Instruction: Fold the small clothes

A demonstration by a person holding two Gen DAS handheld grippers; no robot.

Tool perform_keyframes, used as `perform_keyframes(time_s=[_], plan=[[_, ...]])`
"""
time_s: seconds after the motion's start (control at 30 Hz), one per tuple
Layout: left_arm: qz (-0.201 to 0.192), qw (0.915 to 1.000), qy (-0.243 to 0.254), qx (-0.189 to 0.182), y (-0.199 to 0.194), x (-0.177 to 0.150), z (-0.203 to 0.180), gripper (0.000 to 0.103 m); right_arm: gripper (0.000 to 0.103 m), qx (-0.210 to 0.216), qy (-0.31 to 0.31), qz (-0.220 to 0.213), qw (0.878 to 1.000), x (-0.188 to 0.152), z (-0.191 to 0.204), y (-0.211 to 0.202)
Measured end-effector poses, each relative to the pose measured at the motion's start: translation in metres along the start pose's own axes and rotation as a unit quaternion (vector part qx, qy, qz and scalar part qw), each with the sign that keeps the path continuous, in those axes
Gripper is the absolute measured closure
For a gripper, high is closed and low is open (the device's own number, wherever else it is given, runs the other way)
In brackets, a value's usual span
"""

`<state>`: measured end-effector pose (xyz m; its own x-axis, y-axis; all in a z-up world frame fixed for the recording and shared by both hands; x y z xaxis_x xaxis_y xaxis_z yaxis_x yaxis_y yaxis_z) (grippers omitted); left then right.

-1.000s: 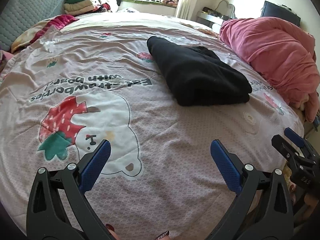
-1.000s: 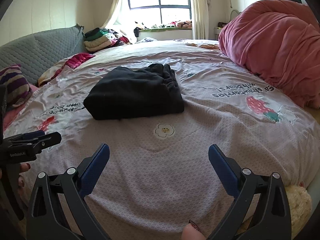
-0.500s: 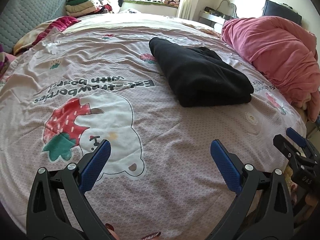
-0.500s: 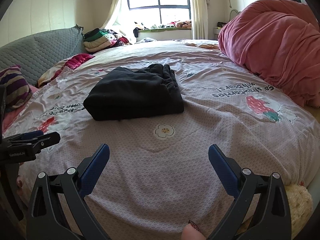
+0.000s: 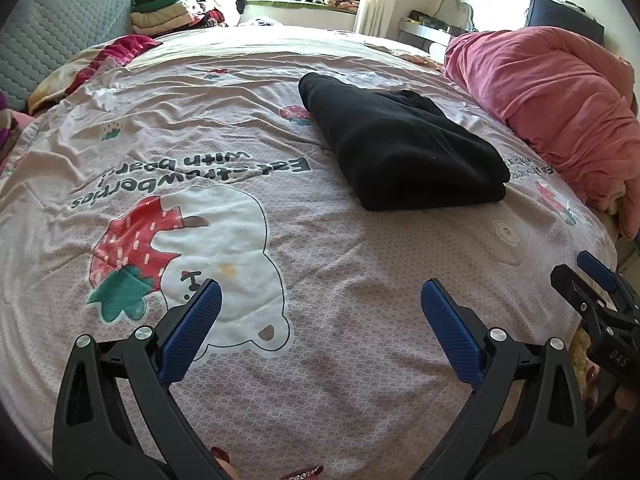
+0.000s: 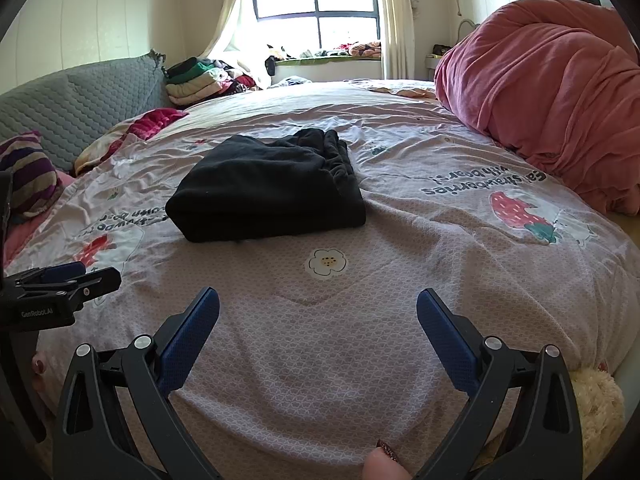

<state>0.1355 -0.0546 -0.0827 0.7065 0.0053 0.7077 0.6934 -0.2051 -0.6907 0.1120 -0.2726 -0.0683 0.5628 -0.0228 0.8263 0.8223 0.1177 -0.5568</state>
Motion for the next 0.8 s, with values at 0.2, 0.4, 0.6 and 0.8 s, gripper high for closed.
perform_keyframes(time_s=[0.2, 0.4, 0.6, 0.8], plan=[[0.0, 1.0, 0.0, 0.002, -0.0006, 0.0004, 0.0008, 0.009, 0.005, -0.001, 0.0, -0.001, 1.0, 0.0006, -0.0005, -0.0006], [-0.002, 1.0, -0.003, 0.002, -0.0032, 0.0007, 0.0034, 0.009, 0.005, -0.001, 0.001, -0.001, 1.0, 0.0006, -0.0007, -0.0009], [-0.001, 1.0, -0.004, 0.002, -0.0026, 0.0011, 0.003, 0.009, 0.005, -0.001, 0.001, -0.001, 1.0, 0.0009, -0.0011, -0.0011], [-0.004, 1.0, -0.004, 0.002, -0.0026, 0.0019, 0.0029, 0.009, 0.005, -0.001, 0.001, -0.002, 1.0, 0.0013, -0.0007, -0.0016]])
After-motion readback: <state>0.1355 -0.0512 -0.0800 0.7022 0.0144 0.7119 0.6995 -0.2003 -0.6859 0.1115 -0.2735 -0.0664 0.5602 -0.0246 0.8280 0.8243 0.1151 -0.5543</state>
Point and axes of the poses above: each gripper's, at about its wrist camera, not at the fingertips, and y roughly the way its jaws point, z to its left, x to its top, the point moved 8 cm from there along y, roughly the way its jaws point, and after that the axes turned 3 degrees about -z, right-handed, at the moved point
